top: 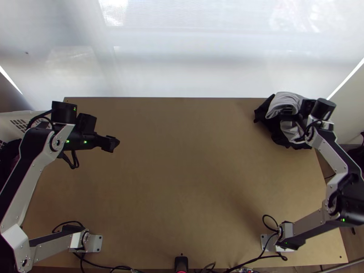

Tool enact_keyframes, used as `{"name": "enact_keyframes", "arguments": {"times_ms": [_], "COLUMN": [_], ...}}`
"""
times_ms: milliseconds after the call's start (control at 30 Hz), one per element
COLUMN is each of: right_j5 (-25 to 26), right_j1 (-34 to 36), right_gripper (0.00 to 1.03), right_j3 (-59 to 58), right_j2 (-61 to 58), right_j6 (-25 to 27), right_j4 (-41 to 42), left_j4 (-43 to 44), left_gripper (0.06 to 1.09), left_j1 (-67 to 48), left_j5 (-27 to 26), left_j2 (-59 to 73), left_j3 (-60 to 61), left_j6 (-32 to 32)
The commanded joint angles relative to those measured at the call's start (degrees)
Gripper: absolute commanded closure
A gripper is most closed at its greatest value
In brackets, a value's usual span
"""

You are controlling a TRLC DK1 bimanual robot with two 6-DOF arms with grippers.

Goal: Fold the t-shirt

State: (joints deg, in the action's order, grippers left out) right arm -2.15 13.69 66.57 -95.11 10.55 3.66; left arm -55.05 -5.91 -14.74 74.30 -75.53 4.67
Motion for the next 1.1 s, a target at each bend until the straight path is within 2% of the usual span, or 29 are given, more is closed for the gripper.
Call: {"name": "enact_keyframes", "arguments": {"times_ms": [0,100,200,400,567,800,1067], "right_j5": [-2.77,-2.68,-2.33,-1.36,-1.1,-0.84,-0.92], "right_j1": [-0.16,-0.77,-1.65,-2.18,-2.0,-1.92,-1.74], "right_gripper": [0.04,0.05,0.05,0.05,0.05,0.05,0.05], "right_j3": [5.33,13.59,20.18,23.61,15.96,-2.93,-2.93], "right_j2": [9.42,6.52,0.36,-12.29,-16.51,-12.64,-10.09], "right_j6": [-3.6,-6.15,-6.33,-5.8,-4.66,-3.87,-1.84], "right_j4": [-2.34,-3.84,-4.8,-4.28,-4.01,3.72,3.72], "left_j4": [1.43,1.52,1.7,2.05,2.05,2.05,2.22], "left_gripper": [0.1,0.1,0.1,0.1,0.1,0.1,0.1], "left_j1": [-0.5,-0.68,-1.03,-1.65,-1.65,-1.47,-2.26], "left_j5": [-0.02,-0.02,-0.02,-0.02,-0.02,-0.02,-0.02], "left_j2": [0.14,0.14,0.23,0.32,0.32,0.4,0.67], "left_j3": [1.52,1.96,2.05,2.14,2.14,2.84,1.7], "left_j6": [-0.36,-0.36,-0.36,-0.89,-0.98,-0.89,-1.06]}}
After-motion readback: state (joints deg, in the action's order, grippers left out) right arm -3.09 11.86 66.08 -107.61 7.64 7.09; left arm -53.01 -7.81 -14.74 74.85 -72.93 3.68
